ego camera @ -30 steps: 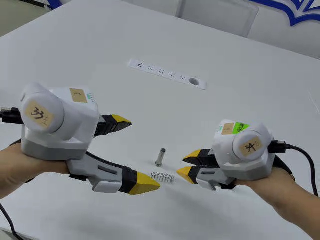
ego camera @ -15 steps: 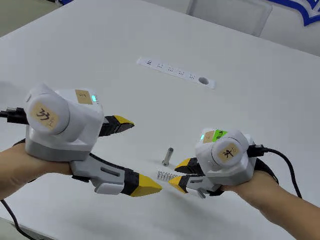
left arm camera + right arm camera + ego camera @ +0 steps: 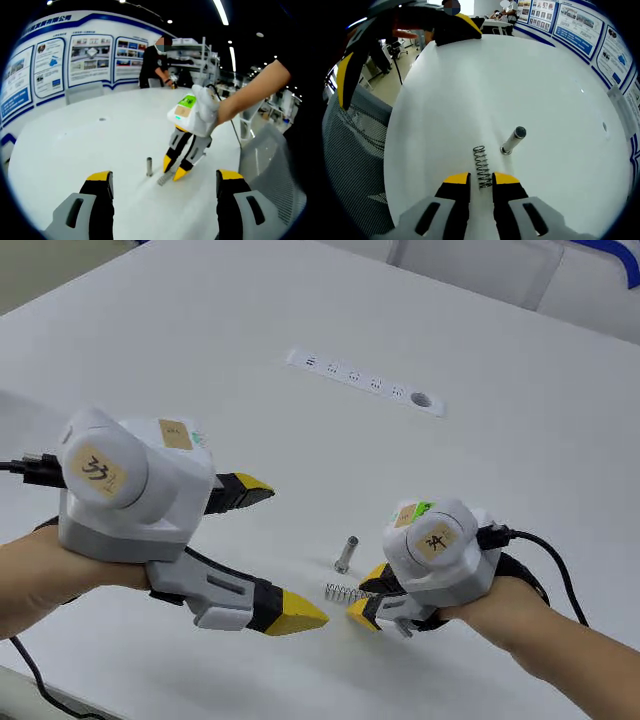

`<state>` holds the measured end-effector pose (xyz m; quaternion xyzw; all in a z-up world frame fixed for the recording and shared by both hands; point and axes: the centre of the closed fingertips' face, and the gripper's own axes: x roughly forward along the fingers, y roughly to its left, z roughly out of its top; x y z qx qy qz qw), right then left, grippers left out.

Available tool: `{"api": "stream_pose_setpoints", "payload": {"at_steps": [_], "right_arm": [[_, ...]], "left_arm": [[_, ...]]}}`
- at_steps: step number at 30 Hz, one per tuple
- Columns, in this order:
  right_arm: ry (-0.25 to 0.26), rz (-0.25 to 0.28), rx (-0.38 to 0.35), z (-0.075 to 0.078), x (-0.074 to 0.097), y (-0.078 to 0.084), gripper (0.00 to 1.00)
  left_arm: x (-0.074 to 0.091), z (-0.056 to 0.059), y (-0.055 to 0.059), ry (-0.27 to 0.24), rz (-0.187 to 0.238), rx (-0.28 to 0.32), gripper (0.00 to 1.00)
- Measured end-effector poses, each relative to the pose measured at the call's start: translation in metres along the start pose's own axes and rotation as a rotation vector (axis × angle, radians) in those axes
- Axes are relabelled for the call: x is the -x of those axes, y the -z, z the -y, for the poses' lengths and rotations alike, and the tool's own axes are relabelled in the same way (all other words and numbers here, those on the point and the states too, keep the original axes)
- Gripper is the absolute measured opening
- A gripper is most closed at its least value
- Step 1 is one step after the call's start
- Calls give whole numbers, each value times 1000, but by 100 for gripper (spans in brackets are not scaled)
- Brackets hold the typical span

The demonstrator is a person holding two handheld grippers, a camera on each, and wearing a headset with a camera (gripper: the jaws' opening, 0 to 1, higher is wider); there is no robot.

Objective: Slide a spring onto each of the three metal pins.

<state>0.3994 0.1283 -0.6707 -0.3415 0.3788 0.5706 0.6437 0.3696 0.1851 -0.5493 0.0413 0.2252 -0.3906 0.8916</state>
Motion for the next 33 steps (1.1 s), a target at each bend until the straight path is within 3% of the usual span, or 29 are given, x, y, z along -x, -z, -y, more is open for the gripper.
{"api": "stream_pose_setpoints", "payload": {"at_steps": [1, 6, 12, 16, 25, 29, 31, 33], "right_arm": [[3, 21, -15, 2, 1, -4, 18], [-31, 27, 2, -6, 0, -2, 11], [-14, 25, 34, -7, 2, -2, 11], [-17, 59, 27, -9, 15, -11, 11], [-19, 122, 83, -18, 55, -25, 10], [-11, 132, 136, -24, 72, -31, 10], [-9, 133, 157, -29, 79, -33, 11], [-9, 134, 179, -34, 86, -34, 11]], "left_arm": [[0, 0, 1, 0, -3, -3, 86], [0, -2, 1, -1, -7, -3, 86], [-1, 3, 1, 11, -15, -13, 86], [-2, 10, 0, 38, -22, -11, 84], [-16, 28, -3, 94, -38, -37, 75], [-24, 43, -2, 128, -55, -93, 70], [-29, 47, 1, 131, -70, -161, 70], [-32, 53, 6, 145, -93, -174, 69]]}}
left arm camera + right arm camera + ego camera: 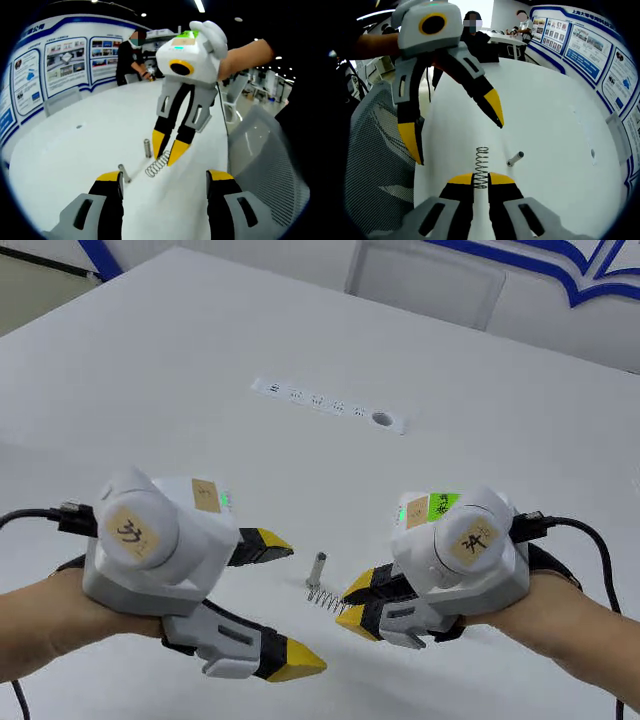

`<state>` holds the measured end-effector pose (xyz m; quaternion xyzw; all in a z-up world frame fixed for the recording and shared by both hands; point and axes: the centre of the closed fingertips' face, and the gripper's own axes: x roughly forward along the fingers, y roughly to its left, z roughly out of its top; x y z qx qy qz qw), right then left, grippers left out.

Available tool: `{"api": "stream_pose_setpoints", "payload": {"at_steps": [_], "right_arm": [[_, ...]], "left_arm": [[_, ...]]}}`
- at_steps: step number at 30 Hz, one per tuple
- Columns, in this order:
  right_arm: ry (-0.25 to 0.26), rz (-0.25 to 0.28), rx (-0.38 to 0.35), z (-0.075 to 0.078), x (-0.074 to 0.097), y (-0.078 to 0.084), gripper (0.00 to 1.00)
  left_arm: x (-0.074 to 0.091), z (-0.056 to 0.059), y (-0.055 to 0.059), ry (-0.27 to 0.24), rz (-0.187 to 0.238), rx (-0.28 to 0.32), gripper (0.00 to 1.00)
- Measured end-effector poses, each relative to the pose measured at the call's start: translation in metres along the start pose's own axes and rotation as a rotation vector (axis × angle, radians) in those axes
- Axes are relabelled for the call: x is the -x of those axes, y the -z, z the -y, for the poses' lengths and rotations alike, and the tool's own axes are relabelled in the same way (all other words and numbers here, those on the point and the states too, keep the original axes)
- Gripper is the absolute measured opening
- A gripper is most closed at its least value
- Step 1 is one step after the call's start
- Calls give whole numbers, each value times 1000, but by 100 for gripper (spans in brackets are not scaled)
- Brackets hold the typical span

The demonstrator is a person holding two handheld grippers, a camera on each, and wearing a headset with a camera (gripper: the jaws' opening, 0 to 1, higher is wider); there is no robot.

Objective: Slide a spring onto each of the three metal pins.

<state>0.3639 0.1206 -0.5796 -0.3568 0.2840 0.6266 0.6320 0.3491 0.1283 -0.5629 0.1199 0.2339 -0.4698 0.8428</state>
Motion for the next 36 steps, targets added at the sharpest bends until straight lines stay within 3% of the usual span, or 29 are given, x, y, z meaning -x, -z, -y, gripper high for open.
{"api": "stream_pose_setpoints", "payload": {"at_steps": [4, 5, 11, 18, 36], "right_arm": [[-15, -2, 20, -10, 8, -1, 11], [-17, 1, 14, -13, 11, -2, 11], [-8, 8, 18, -17, 19, -3, 11], [-9, 20, 35, -19, 25, -9, 11], [-25, 4, 70, -26, 28, -7, 11]], "left_arm": [[-1, 3, -5, 13, 21, 3, 62], [-1, 3, -10, 13, 43, 10, 59], [2, 0, -21, 6, 80, 10, 47], [0, 6, -24, 27, 50, -57, 35], [-2, 17, -24, 82, 20, -86, 18]]}}
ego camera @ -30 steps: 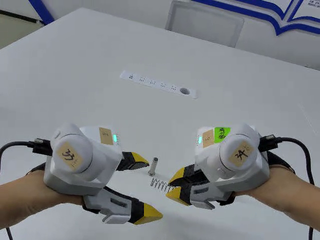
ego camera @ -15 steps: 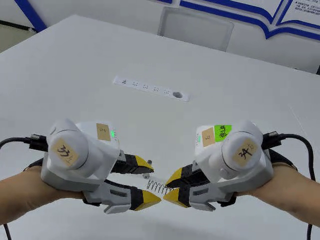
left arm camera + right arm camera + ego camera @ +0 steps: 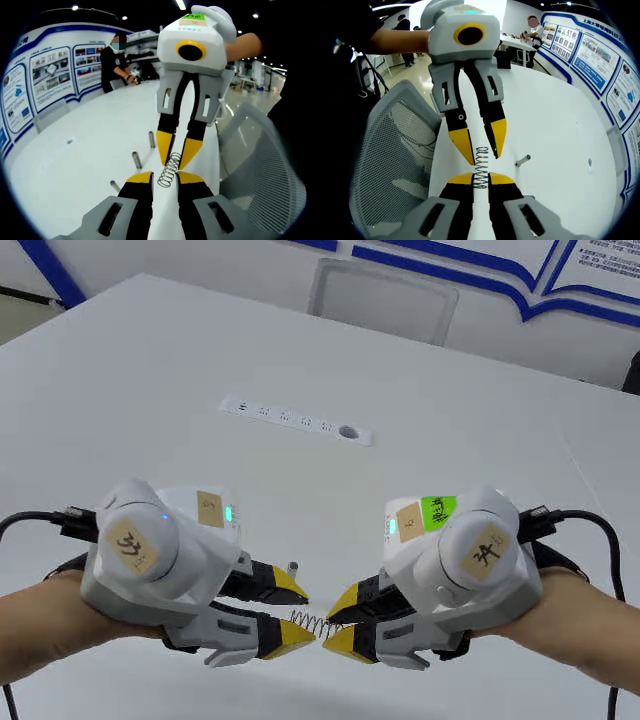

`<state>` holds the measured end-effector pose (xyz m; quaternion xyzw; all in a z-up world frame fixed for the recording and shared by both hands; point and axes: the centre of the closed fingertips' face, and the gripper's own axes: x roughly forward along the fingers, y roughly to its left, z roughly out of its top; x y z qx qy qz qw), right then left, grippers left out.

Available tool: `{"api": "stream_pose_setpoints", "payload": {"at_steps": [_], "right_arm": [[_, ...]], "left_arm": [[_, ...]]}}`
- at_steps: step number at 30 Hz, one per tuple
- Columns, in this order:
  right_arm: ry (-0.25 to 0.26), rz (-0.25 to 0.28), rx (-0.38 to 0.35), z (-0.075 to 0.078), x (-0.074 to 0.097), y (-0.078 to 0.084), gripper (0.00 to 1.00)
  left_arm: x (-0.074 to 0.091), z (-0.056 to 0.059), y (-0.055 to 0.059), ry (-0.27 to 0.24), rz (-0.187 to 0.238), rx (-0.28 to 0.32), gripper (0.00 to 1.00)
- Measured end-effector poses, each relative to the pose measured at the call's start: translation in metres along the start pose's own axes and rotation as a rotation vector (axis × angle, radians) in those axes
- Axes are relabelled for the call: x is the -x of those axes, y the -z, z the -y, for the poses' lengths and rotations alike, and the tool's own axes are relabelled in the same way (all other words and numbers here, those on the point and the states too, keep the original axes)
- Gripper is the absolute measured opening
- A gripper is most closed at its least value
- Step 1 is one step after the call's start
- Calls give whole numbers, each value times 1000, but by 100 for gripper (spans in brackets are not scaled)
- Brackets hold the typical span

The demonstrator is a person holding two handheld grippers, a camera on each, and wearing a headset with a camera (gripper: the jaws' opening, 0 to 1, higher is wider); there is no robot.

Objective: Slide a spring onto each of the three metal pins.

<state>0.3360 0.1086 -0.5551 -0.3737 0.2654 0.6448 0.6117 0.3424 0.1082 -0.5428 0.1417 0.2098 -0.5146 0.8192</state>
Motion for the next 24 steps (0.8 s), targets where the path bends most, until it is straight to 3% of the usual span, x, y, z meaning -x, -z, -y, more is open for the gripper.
{"api": "stream_pose_setpoints", "payload": {"at_steps": [7, 19, 24], "right_arm": [[-7, 1, 9, -1, 1, -1, 11], [-21, 6, 28, -4, -1, -2, 11], [-19, 4, 38, -2, -1, -3, 11]], "left_arm": [[0, 2, -2, 20, 0, -1, 16], [-1, 4, 6, 32, -39, -15, 14], [0, 3, 6, 29, -39, -59, 12]]}}
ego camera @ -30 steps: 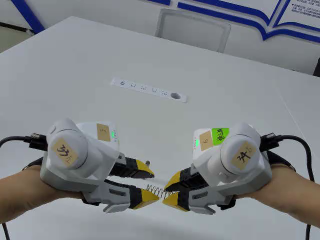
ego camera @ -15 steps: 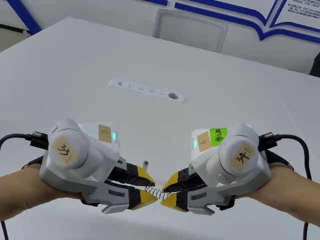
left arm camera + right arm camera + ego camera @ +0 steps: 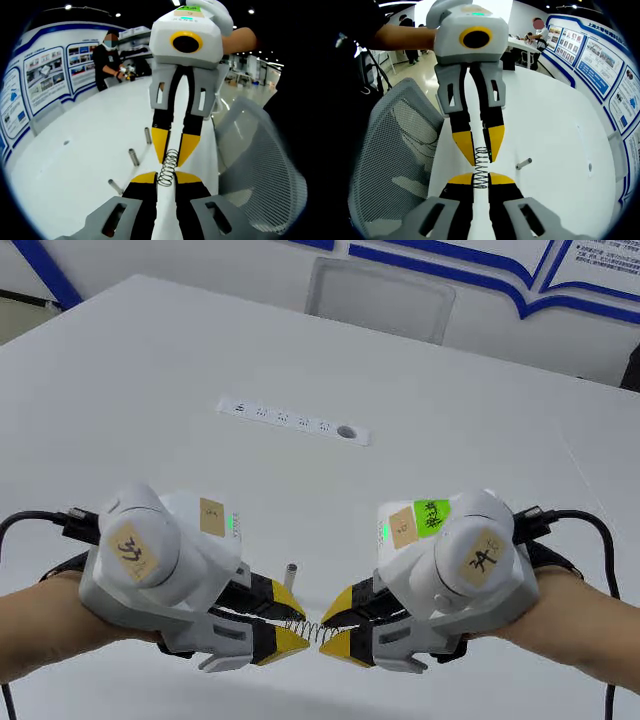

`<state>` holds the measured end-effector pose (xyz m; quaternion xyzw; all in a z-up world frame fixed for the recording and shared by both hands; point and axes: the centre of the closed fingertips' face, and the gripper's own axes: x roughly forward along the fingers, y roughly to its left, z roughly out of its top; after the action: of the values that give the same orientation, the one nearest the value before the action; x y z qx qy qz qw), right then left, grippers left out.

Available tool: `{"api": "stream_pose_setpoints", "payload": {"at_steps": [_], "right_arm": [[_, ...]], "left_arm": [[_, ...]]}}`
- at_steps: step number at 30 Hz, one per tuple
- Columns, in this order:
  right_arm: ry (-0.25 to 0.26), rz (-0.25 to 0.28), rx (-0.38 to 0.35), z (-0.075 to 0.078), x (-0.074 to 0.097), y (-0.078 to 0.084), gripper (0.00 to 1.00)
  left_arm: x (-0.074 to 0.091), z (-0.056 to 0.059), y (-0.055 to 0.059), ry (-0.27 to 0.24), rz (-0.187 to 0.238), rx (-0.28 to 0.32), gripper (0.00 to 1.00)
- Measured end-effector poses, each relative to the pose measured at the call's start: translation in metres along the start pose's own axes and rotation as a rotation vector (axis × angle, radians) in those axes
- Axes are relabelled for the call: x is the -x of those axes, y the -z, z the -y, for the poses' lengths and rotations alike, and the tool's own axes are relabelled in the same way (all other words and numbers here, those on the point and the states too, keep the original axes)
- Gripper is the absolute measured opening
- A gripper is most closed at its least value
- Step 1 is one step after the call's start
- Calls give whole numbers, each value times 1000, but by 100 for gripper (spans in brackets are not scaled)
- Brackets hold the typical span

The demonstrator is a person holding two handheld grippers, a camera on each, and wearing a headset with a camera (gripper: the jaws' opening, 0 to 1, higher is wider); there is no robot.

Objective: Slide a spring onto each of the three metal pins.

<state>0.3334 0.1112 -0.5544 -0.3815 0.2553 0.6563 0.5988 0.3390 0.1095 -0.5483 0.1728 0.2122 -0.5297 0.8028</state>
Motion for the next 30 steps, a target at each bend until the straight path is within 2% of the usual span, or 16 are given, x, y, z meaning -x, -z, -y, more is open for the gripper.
{"api": "stream_pose_setpoints", "payload": {"at_steps": [15, 19, 21, 23, 25, 28, 30], "right_arm": [[0, 10, 69, -1, 3, -3, 11], [7, 1, 58, 1, 4, 1, 12], [14, -8, 47, 3, 4, 6, 16], [35, -5, 48, 8, 5, 9, 17], [20, 22, 6, 6, 5, 7, 16], [25, 31, 8, 7, 5, 6, 15], [2, 40, 15, 3, 5, 5, 11]], "left_arm": [[3, 4, -2, 20, 15, -26, 10], [4, 4, -3, 21, 16, -27, 10], [4, 4, -3, 21, 16, -27, 10], [5, 4, -3, 18, 19, -25, 10], [6, 3, -4, 15, 23, -22, 10], [6, 2, -5, 16, 26, -20, 10], [6, 1, -5, 12, 25, -23, 10]]}}
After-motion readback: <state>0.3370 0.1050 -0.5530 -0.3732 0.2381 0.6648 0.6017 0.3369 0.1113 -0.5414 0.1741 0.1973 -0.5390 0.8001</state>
